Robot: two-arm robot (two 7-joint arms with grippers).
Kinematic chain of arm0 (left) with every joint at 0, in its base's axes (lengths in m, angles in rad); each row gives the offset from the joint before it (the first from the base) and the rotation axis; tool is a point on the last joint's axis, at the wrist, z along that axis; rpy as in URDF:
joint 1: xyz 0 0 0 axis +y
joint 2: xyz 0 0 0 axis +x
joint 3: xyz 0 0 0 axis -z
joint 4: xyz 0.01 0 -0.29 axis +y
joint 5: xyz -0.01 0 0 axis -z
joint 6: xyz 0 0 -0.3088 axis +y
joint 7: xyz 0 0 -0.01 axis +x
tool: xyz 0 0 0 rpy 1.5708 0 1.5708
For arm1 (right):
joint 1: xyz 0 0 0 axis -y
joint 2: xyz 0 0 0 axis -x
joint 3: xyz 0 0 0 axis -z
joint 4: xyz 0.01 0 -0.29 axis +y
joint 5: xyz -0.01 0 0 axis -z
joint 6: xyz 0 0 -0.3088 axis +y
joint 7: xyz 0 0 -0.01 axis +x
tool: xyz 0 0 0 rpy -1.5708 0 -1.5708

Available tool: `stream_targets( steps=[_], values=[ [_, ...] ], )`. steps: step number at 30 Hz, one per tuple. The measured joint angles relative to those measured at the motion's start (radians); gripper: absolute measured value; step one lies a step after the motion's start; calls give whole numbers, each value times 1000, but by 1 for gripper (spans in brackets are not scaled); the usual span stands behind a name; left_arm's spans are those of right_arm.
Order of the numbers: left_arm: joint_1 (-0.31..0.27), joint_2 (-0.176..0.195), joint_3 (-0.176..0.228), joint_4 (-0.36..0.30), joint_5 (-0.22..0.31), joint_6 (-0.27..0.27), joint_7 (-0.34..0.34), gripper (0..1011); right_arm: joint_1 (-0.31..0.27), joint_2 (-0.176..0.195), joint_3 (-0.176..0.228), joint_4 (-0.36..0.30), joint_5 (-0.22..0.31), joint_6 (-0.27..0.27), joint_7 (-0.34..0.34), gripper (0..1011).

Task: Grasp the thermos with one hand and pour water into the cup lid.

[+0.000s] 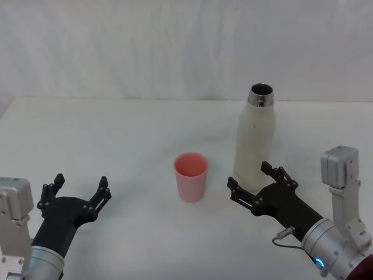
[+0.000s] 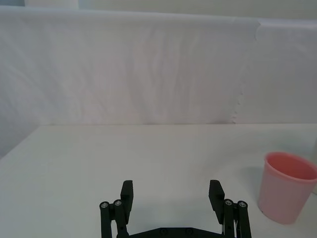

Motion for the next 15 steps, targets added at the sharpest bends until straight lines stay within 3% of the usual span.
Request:
stream_targets(
  steps=[15],
  values=[
    [0,0,0,0,0,0,0,1001,0,0,2,-2,-3,2,-1,1003]
  ],
)
